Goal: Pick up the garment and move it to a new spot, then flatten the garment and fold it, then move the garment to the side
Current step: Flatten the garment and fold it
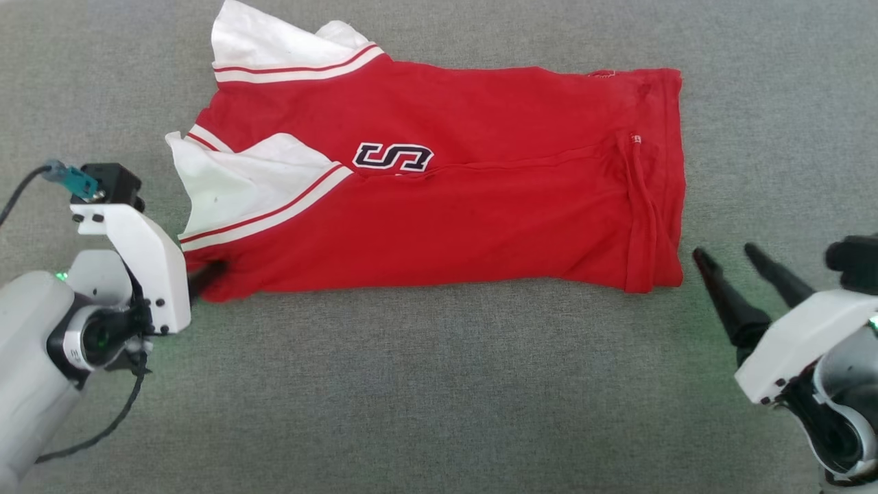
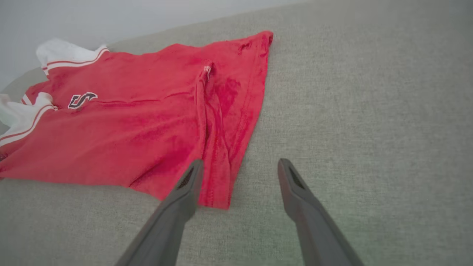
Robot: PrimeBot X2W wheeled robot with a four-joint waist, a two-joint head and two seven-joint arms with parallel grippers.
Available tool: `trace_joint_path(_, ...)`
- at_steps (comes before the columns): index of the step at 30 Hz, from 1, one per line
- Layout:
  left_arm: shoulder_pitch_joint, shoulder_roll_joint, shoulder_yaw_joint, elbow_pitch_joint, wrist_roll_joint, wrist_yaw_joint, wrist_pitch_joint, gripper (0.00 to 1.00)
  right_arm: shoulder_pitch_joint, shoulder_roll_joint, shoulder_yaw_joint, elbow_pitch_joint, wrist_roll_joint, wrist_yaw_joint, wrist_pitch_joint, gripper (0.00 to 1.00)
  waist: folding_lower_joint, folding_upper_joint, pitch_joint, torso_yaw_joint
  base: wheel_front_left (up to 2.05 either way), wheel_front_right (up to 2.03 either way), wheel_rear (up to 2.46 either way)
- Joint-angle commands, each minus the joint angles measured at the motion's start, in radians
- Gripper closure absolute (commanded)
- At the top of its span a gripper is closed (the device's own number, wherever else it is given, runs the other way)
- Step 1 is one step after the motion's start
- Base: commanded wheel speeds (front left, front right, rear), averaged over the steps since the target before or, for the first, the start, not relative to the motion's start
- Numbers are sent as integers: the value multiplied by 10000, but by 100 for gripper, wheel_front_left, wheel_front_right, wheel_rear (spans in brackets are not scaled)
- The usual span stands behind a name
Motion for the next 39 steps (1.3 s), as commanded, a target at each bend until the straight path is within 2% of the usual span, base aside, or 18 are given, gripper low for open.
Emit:
trace_joint_path(1, 175, -386, -296, 246, 33, -124, 119, 100, -135, 0, 68, 96, 59, -4, 283, 0, 1, -1, 42, 6, 0, 0, 0)
trace_joint_path(9, -341, -1014, -364, 765, 261, -614, -45, 100, -976, -57, 402, 1097, 173, -4, 1957, 0, 1, -1, 219, 405, 0, 0, 0)
trace_joint_path(16, -602, -1438, -412, 1087, 345, -914, -236, 100, -1716, -161, 1013, 2756, -227, -4, 3075, 0, 1, -1, 273, 748, 0, 0, 0)
trace_joint_path(17, -635, -1486, -423, 1130, 354, -949, -247, 100, -1798, -203, 1163, 2970, -233, -4, 3210, 39, 1, -1, 270, 784, 0, 0, 0)
trace_joint_path(18, -675, -1532, -434, 1173, 365, -974, -266, 100, -1860, -234, 1286, 3102, -198, -4, 3270, 100, 1, -1, 263, 825, 0, 0, 0)
trace_joint_path(23, -590, -1451, -360, 1264, 296, -972, -348, 100, -2199, -694, 1536, 3083, 41, -4, 3209, 100, 1, -1, 88, 953, 0, 0, 0)
trace_joint_path(29, -228, -875, -205, 665, 100, -747, -321, 100, -2125, -1364, 1601, 2540, 485, -6, 3321, 100, 1, -1, -377, 1021, 0, 0, 0)
trace_joint_path(39, 928, 441, -79, -1693, -23, 389, -406, 100, -1219, -2150, 1367, 1248, 1130, -6, 4157, 100, 1, -1, -992, 1145, 0, 0, 0)
